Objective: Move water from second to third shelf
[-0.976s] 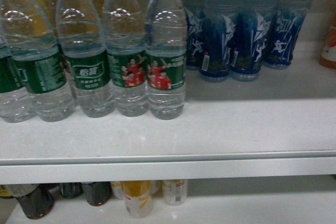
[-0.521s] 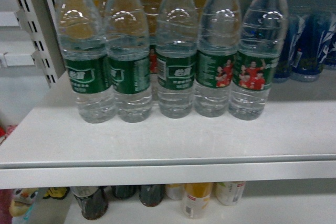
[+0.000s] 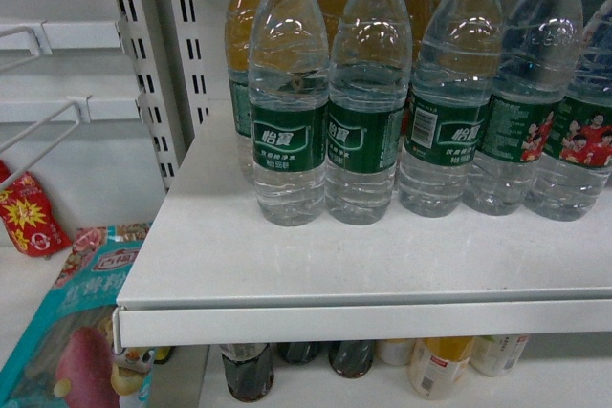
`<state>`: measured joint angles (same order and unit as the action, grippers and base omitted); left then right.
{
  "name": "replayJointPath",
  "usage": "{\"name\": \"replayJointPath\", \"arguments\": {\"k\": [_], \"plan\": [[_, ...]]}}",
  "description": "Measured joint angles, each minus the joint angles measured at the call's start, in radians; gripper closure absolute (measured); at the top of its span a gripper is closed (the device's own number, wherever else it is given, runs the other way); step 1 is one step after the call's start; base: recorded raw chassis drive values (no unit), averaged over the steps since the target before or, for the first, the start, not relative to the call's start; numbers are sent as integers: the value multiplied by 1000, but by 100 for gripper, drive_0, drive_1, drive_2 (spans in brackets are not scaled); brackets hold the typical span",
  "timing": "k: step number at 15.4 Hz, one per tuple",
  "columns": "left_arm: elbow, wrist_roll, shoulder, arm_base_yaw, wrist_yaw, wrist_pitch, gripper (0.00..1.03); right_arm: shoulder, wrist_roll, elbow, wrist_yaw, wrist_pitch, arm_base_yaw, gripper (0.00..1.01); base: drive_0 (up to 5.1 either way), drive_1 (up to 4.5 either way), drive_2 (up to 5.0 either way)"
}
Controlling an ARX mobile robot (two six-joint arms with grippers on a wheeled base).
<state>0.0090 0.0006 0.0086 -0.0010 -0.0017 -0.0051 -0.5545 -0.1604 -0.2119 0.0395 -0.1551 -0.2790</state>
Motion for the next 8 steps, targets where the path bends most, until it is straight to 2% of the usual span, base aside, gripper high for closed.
{"name": "replayJointPath", "arguments": {"k": [6,7,8], "plan": [[0,0,0,0,2,1,5,0,0,0,1,-2,0,62,0,0,0],[0,0,0,0,1,1,5,-3,1,8,17,-33,-5,62,0,0,0],[0,0,0,0,1,1,5,-35,15,20,71,-132,-31,62,0,0,0]]}}
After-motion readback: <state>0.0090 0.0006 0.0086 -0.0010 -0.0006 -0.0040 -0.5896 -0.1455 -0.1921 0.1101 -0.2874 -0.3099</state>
